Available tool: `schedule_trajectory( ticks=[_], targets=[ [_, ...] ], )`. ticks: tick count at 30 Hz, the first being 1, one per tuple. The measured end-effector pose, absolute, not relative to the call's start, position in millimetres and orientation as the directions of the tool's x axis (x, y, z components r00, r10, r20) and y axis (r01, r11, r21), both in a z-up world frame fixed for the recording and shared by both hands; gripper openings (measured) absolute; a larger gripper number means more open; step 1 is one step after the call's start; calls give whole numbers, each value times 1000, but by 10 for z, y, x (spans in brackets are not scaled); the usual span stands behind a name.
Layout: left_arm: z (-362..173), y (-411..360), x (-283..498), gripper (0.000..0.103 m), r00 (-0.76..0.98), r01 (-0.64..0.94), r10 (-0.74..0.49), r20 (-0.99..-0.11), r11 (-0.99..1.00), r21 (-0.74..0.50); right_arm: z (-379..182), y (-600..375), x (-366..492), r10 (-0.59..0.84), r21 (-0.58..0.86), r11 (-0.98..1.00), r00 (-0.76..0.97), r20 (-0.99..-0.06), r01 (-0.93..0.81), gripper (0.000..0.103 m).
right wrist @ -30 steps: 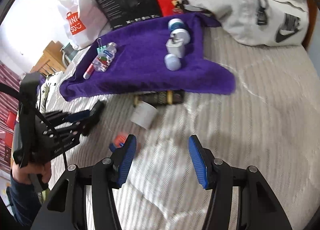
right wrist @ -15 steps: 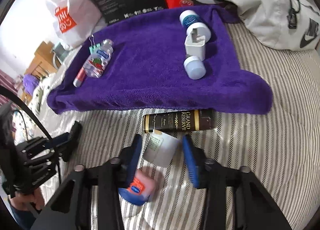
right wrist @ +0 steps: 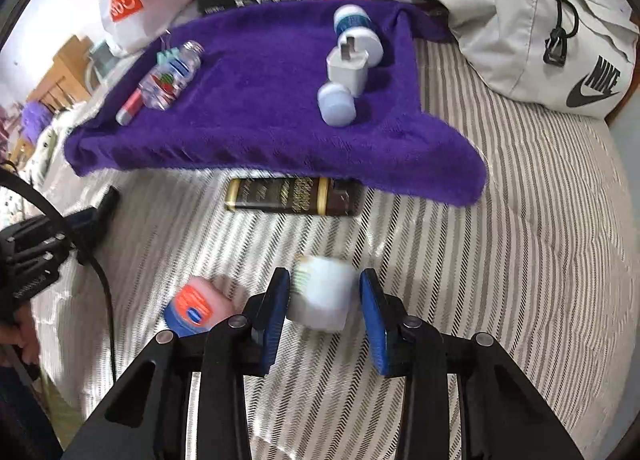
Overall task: Organize rigid objects
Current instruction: 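Carry the black box to the towel with the left tool while the right tool carries the white jar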
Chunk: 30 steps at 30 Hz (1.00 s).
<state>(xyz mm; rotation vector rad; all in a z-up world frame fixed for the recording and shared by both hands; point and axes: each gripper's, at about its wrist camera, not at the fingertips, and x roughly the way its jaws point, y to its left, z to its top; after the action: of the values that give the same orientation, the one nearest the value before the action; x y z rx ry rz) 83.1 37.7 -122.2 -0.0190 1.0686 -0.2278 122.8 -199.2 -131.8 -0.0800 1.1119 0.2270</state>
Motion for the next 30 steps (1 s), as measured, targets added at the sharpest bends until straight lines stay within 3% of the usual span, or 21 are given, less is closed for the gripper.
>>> schedule_trajectory(
  ticks=[15, 22, 30],
  targets=[
    [-1224, 255, 827, 22, 481, 180, -120, -868, 983, -36, -1340, -2027, 1172, 151, 44, 975, 504, -851, -218, 29],
    [-1174, 419, 825, 21, 459, 160, -186, -869, 979, -125, -1250, -2229, 1087, 267, 176, 958, 474, -839, -228, 29],
    [-972, 456, 892, 22, 476, 164, -220, -851, 973, -160, -1017, -2248, 1051, 312, 197, 942, 492, -813, -271, 29]
  ],
)
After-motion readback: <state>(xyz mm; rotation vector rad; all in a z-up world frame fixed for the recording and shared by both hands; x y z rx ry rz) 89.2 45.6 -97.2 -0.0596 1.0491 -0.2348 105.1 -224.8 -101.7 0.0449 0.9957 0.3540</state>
